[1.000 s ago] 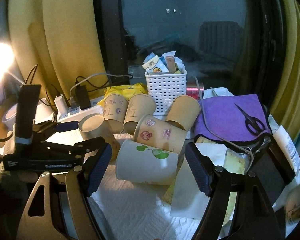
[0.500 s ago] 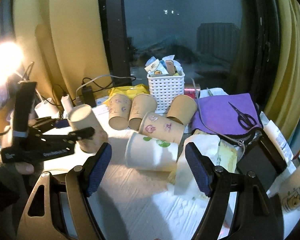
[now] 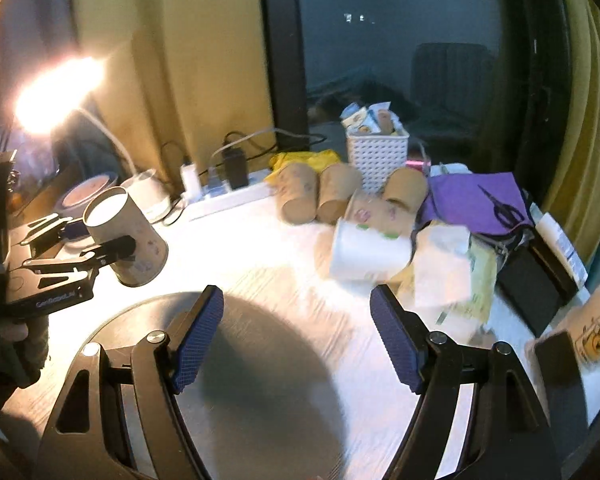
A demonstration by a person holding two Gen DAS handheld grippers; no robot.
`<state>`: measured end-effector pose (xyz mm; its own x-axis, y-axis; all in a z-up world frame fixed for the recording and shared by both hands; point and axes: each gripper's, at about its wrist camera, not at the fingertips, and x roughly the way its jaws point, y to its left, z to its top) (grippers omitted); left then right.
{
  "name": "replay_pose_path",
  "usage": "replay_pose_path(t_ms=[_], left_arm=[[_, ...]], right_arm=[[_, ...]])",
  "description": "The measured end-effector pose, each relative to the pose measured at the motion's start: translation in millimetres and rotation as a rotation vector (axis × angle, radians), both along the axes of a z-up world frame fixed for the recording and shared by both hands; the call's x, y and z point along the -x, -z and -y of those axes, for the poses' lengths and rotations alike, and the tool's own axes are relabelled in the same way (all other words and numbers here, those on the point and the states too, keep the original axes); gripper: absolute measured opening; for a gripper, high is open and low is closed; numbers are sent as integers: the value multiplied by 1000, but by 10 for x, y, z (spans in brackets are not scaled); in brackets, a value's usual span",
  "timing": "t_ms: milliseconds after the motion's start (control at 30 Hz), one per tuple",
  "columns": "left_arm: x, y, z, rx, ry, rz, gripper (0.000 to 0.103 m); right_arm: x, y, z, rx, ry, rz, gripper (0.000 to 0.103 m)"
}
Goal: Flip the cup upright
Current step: 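Carry the inverted cup with the left tool over the grey mat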
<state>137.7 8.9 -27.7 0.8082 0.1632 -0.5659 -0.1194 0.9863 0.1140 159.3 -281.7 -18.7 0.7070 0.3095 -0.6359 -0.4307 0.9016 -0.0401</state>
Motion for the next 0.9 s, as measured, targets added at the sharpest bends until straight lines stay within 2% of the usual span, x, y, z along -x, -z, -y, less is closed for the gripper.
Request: replay_pose_path(t_ms=[300,367,467,900], left_arm=[[511,199,185,-36,-13,-29,60],[595,242,277,-101,-22,-20,60],[639,298,462,-170,8,-19,60],[683,471,1102,-280,191,-66,62]], right_arm=[[430,52,-90,24,-25,-24,79],[488,36,-72,35,-26,-22,79],[544,19,-63,48,-30,-20,79],[637,-34,107,37,-6,-14,79]])
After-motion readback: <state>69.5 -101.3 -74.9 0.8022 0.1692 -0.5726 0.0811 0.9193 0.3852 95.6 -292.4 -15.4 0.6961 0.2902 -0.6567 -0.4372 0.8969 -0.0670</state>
